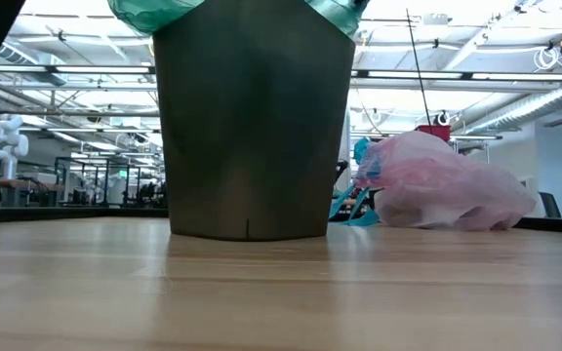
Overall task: Place trash/remove bag and relplace
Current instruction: Insert a new trash bag into the bin
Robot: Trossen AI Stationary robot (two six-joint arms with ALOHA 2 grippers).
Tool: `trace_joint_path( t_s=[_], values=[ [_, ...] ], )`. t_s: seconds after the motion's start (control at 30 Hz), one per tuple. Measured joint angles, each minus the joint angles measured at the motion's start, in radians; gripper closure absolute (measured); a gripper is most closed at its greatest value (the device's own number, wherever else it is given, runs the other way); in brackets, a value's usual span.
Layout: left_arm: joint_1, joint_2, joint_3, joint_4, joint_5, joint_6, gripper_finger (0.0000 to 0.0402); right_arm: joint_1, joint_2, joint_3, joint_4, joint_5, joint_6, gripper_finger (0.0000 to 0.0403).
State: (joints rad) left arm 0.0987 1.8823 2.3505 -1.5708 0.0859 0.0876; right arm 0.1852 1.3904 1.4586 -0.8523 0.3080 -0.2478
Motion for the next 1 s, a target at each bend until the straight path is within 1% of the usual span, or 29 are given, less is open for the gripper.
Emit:
trace_joint_path(
  t_s=[0.1,0.2,0.27,0.33,0.43,0.47,0.5,0.63,0.77,0.8,0.9,1.0],
  values=[
    [0.0,0.011,0.0,0.0,0.062,0.0,0.0211,0.0,-0.008,0.0,0.0,0.0,0.0,0.0403],
    [-0.003,0.029,0.0,0.0,0.139,0.002,0.0236,-0.005,-0.012,0.0,-0.002,0.0,-0.002,0.0403],
    [-0.008,0.048,0.0,0.001,0.194,0.002,0.0264,-0.005,-0.016,0.0,-0.009,0.0,0.0,0.0403],
    [-0.01,0.06,0.0,0.001,0.224,0.002,0.03,-0.008,-0.02,0.0,-0.01,0.0,0.0,0.0403],
    [-0.017,0.062,0.0,0.001,0.236,-0.003,0.0367,-0.01,-0.027,0.0,-0.009,0.0,0.0,0.0403],
    [-0.019,0.062,0.0,0.001,0.238,-0.018,0.0383,-0.01,-0.03,0.0,-0.009,0.0,0.0,0.0403],
    [-0.02,0.061,0.0,0.001,0.24,-0.044,0.0391,-0.01,-0.034,0.0,-0.01,0.0,0.0,0.0403],
    [-0.039,0.03,0.001,-0.001,0.278,-0.173,0.0399,-0.01,-0.041,0.0,-0.01,0.0,-0.001,0.0403],
    [-0.106,-0.008,0.005,0.0,0.279,-0.302,0.04,-0.01,-0.041,0.0,-0.01,0.0,0.001,0.0403],
    [-0.129,-0.01,0.005,0.001,0.269,-0.333,0.04,-0.01,-0.041,0.0,-0.01,0.0,0.01,0.0403],
    [-0.205,-0.012,0.005,0.003,0.199,-0.415,0.04,-0.01,-0.036,0.0,0.003,-0.002,0.046,0.0403],
    [-0.279,-0.013,0.004,0.008,0.099,-0.481,0.0401,-0.007,-0.033,0.0,0.038,0.001,0.079,0.0403]
  ],
)
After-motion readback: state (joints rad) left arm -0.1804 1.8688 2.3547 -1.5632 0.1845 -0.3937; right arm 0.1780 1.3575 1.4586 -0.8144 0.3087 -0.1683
